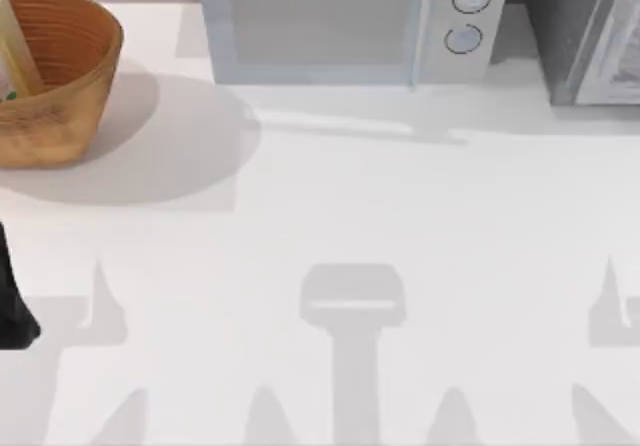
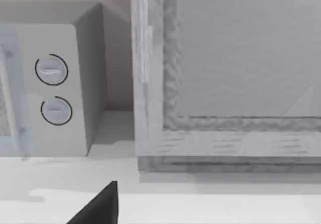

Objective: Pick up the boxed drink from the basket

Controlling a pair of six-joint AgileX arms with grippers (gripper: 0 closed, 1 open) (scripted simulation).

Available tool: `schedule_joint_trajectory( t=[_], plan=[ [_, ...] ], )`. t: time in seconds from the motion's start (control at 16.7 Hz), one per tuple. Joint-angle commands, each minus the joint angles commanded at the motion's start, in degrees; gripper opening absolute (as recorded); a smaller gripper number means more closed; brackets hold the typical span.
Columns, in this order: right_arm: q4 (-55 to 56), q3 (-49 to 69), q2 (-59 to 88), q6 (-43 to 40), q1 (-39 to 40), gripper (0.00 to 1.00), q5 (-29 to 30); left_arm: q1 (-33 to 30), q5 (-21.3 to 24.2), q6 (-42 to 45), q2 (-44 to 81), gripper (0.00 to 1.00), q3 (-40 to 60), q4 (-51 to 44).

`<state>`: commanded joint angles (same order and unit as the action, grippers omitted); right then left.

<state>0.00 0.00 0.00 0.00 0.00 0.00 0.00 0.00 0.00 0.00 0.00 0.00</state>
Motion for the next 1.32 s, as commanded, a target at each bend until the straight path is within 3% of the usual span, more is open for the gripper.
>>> schedule_joint_trajectory(
  t=[0.24,0.54,1.32],
  plan=[
    [0.0,0.0,0.0,0.0,0.0,1.0,0.0,0.34,0.14,-0.15,1.73,1.0,0.13,0.75],
    [0.0,0.0,0.0,0.0,0.0,1.0,0.0,2.46,1.39,-0.4,15.11,1.0,3.61,8.91],
    [0.0,0.0,0.0,0.0,0.0,1.0,0.0,8.55,7.79,0.59,78.41,1.0,26.53,52.03]
  ],
)
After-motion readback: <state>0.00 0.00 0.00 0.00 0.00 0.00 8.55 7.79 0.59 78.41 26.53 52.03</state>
